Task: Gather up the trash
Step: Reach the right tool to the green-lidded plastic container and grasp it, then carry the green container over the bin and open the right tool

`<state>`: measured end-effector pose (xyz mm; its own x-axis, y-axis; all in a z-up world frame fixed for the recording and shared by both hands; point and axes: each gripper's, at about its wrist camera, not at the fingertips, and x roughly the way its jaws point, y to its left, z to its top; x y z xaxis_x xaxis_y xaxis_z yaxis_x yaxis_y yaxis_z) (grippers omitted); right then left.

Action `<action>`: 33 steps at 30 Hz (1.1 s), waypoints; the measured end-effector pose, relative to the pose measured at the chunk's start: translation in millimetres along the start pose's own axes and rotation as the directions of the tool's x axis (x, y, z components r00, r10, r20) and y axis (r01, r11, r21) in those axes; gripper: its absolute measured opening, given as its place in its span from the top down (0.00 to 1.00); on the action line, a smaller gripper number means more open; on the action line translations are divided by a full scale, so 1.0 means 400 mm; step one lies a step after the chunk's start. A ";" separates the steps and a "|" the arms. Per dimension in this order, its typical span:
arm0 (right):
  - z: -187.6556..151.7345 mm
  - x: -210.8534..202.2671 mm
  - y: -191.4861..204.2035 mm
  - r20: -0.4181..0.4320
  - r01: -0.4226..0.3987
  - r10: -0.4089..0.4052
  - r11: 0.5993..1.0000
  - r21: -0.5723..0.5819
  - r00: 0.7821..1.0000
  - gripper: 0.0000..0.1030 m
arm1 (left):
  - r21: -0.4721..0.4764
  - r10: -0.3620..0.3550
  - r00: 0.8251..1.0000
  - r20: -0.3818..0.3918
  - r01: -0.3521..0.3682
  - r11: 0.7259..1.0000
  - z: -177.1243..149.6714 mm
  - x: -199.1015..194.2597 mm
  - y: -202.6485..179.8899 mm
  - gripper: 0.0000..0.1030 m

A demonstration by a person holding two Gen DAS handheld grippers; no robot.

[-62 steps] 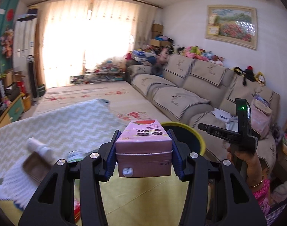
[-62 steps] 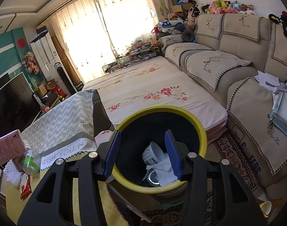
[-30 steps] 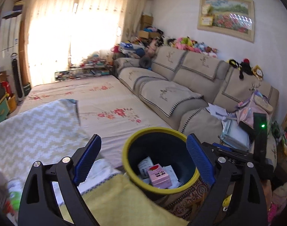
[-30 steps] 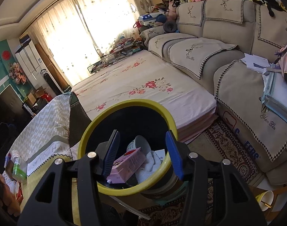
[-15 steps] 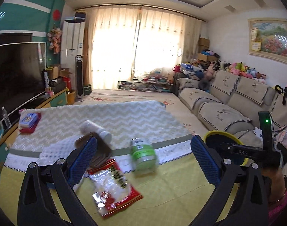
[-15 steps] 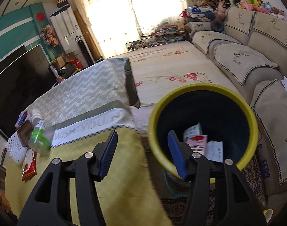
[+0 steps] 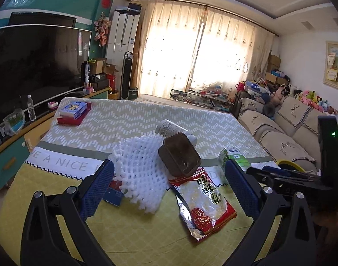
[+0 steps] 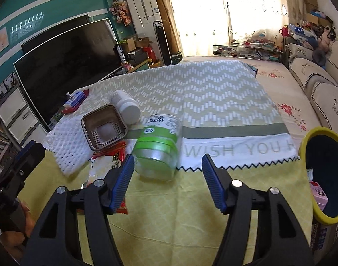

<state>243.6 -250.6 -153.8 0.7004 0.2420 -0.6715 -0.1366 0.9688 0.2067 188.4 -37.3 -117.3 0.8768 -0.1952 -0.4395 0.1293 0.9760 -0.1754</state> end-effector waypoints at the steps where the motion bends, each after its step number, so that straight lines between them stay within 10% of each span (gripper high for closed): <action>1: 0.001 0.011 0.007 -0.007 0.000 0.000 1.000 -0.001 1.000 0.41 | -0.006 0.001 1.000 0.003 -0.001 1.000 0.000 0.000 0.005 0.05; 21: 0.029 0.112 0.065 -0.064 0.124 -0.126 0.992 -0.032 0.990 0.41 | -0.034 0.111 0.994 -0.017 -0.112 0.993 -0.011 0.020 0.016 0.05; 33: 0.037 -0.009 -0.013 0.026 0.083 -0.084 0.996 0.030 0.996 0.49 | -0.004 0.144 0.990 0.008 -0.144 0.990 -0.015 0.016 -0.002 0.05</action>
<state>252.3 -257.3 -142.0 0.7276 0.1582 -0.6675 -0.0568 0.9836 0.1712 191.3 -39.8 -125.2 0.8897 -0.0518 -0.4536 -0.0001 0.9935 -0.1137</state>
